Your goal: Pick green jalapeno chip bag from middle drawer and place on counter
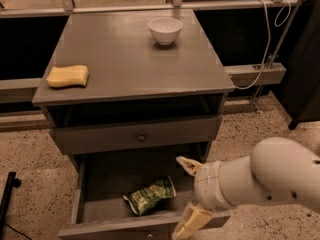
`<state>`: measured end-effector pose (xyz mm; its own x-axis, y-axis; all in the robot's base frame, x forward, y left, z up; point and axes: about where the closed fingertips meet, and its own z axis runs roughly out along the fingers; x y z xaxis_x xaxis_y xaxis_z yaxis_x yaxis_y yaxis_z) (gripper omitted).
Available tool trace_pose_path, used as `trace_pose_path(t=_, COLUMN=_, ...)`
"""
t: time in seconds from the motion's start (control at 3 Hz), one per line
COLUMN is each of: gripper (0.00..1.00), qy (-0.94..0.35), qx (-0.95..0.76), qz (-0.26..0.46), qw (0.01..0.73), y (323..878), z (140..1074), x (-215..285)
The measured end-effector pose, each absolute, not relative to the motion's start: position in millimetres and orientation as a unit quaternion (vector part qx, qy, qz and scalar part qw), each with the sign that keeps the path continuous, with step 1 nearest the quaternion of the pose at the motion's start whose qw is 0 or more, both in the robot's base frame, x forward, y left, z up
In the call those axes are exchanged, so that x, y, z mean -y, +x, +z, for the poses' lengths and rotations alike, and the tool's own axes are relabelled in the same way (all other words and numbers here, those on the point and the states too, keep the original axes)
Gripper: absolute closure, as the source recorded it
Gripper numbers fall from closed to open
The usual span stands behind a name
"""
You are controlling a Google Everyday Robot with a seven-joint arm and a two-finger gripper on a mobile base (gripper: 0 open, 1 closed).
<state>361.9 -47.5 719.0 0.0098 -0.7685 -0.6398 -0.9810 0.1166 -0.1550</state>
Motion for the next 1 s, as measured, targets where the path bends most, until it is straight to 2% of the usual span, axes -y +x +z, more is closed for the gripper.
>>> trace_pose_path(t=0.33, gripper=0.00, qy=-0.665, qx=-0.640, qz=0.164, qw=0.349, y=372, z=725, x=8)
trace_pose_path(t=0.67, gripper=0.00, qy=-0.665, qx=-0.640, qz=0.164, qw=0.349, y=372, z=725, x=8)
trace_pose_path(t=1.0, gripper=0.00, qy=-0.694, qx=-0.615, qz=0.165, qw=0.335, y=394, z=668, x=-12)
